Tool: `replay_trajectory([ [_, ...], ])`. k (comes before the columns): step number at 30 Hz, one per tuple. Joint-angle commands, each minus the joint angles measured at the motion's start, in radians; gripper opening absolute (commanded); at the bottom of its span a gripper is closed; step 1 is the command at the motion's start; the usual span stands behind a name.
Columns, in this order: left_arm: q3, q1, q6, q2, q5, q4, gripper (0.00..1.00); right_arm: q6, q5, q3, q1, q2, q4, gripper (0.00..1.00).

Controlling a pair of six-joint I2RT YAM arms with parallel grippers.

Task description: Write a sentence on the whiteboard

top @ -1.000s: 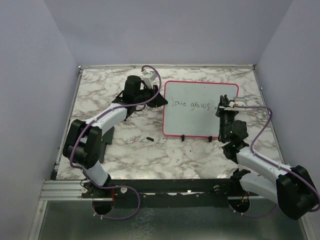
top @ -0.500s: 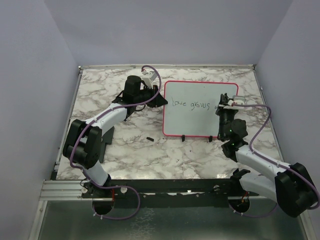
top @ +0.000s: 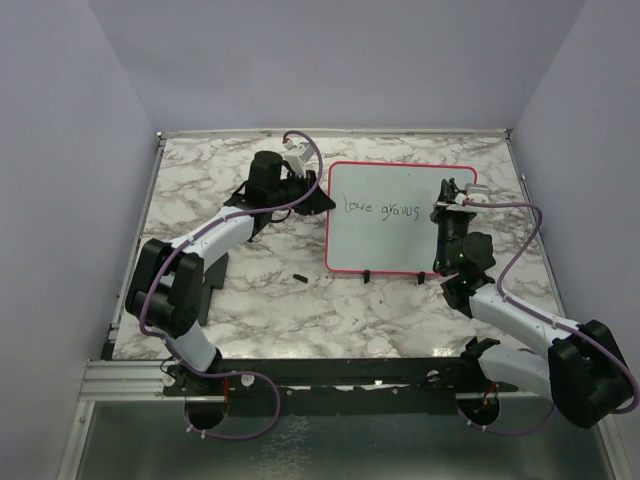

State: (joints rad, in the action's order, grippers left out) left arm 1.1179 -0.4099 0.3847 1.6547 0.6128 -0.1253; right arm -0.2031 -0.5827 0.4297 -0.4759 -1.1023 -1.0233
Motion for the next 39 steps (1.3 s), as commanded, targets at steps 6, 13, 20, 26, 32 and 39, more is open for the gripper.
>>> replay_trajectory([
  [6, -0.001, 0.003, -0.007, -0.047, -0.018, -0.015, 0.03, -0.021, 0.004, 0.026, 0.006, -0.007, -0.031, 0.01],
  [13, 0.000, 0.003, -0.007, -0.047, -0.017, -0.014, 0.03, 0.028, -0.013, -0.029, 0.006, 0.022, 0.004, 0.01],
  [20, 0.001, 0.003, -0.007, -0.048, -0.016, -0.016, 0.03, 0.055, -0.021, -0.066, 0.005, 0.054, 0.038, 0.01],
  [26, 0.001, 0.003, -0.006, -0.047, -0.016, -0.014, 0.03, 0.065, -0.032, -0.080, 0.005, 0.067, 0.059, 0.01],
  [32, -0.001, 0.003, -0.007, -0.052, -0.018, -0.015, 0.03, 0.064, -0.046, -0.093, 0.005, 0.086, 0.062, 0.01],
  [39, -0.001, 0.003, -0.005, -0.055, -0.017, -0.014, 0.03, 0.057, -0.056, -0.097, 0.005, 0.095, 0.065, 0.01],
])
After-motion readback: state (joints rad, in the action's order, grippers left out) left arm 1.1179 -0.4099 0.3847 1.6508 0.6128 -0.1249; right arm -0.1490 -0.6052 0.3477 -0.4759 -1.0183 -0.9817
